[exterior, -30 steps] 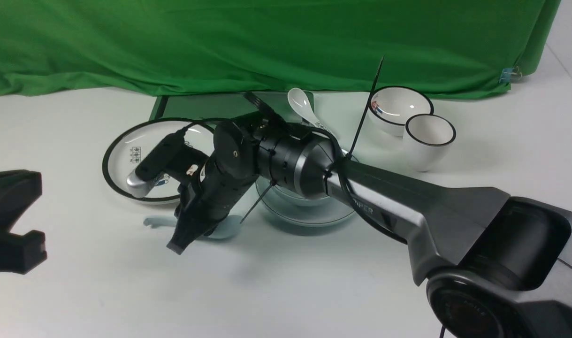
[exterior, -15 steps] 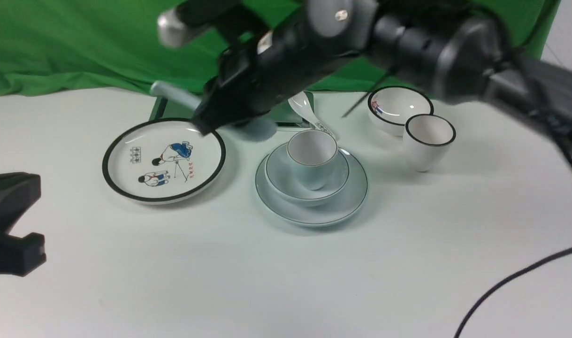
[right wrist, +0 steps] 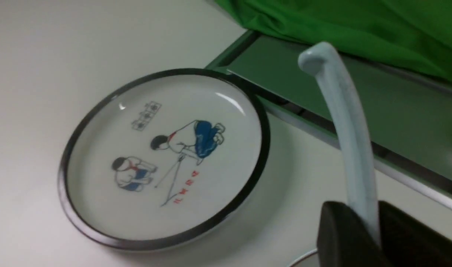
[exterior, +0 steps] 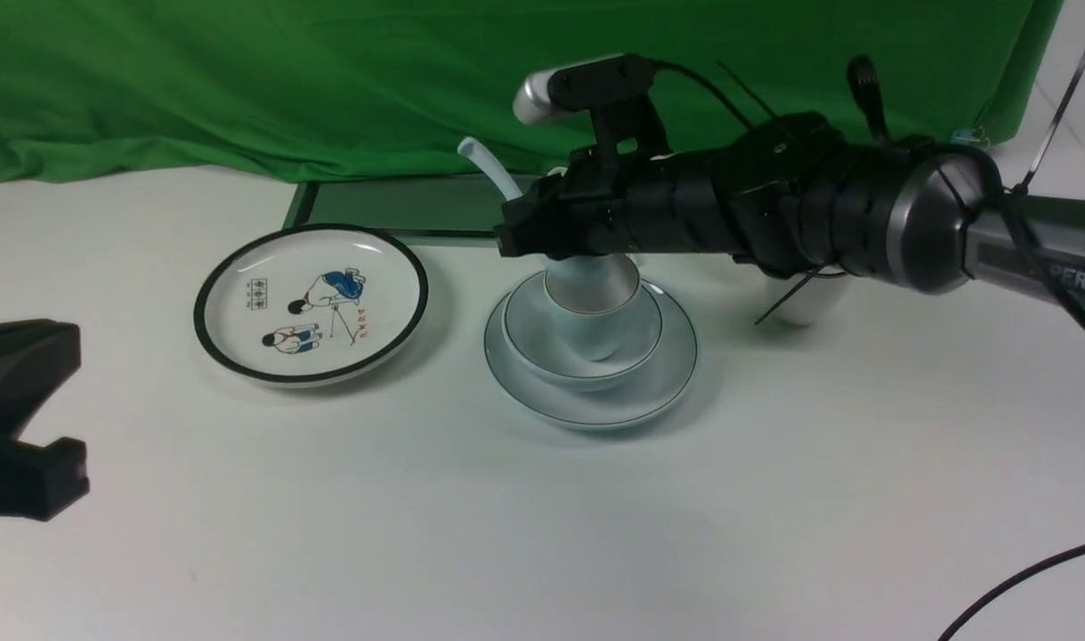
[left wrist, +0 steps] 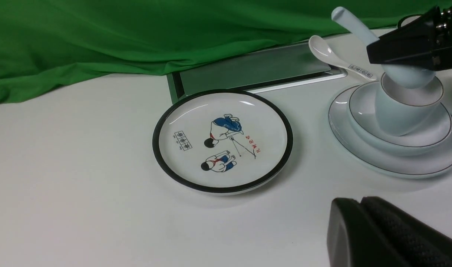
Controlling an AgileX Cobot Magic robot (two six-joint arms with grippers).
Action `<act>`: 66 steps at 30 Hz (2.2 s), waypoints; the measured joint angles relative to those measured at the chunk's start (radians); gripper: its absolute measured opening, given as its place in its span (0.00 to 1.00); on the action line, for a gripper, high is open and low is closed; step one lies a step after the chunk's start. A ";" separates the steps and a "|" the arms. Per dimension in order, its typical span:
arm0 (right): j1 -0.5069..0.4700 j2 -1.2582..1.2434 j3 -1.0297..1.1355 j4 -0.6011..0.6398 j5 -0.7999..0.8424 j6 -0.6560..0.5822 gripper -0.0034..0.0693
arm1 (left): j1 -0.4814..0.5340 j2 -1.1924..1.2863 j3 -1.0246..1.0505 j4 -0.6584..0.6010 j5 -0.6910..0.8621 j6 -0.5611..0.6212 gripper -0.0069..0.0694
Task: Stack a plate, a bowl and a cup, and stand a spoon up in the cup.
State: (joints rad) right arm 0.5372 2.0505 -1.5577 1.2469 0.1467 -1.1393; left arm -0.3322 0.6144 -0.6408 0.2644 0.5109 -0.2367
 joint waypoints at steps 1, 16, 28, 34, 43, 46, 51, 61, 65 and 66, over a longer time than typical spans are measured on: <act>0.000 0.003 0.000 0.001 -0.016 -0.004 0.19 | 0.000 0.000 0.003 0.000 0.000 0.000 0.05; 0.000 0.017 0.001 -0.070 0.013 0.000 0.40 | 0.000 0.000 0.011 -0.016 0.009 0.000 0.05; 0.000 -0.378 0.006 -1.280 0.556 0.902 0.13 | 0.000 -0.194 0.042 0.007 -0.045 0.038 0.05; 0.000 -0.675 0.232 -1.449 0.617 1.078 0.07 | 0.000 -0.260 0.169 0.012 -0.189 0.034 0.05; 0.000 -1.186 1.024 -1.450 0.025 1.284 0.07 | 0.000 -0.268 0.221 -0.001 -0.280 0.033 0.05; 0.000 -1.292 1.208 -1.450 -0.206 1.318 0.07 | 0.000 -0.268 0.221 -0.001 -0.284 0.033 0.05; 0.000 -1.337 1.391 -1.450 -0.452 1.356 0.07 | 0.000 -0.268 0.221 -0.001 -0.284 0.033 0.05; 0.000 -1.337 1.508 -1.451 -0.504 1.423 0.09 | 0.000 -0.268 0.221 -0.001 -0.285 0.033 0.05; -0.004 -1.372 1.558 -1.446 -0.547 1.425 0.09 | 0.000 -0.268 0.221 -0.001 -0.285 0.033 0.05; -0.010 -1.401 1.560 -1.430 -0.532 1.415 0.07 | 0.000 -0.268 0.221 -0.001 -0.287 0.033 0.05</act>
State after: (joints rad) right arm 0.5268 0.6491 0.0023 -0.1832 -0.3855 0.2762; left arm -0.3322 0.3461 -0.4199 0.2630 0.2236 -0.2035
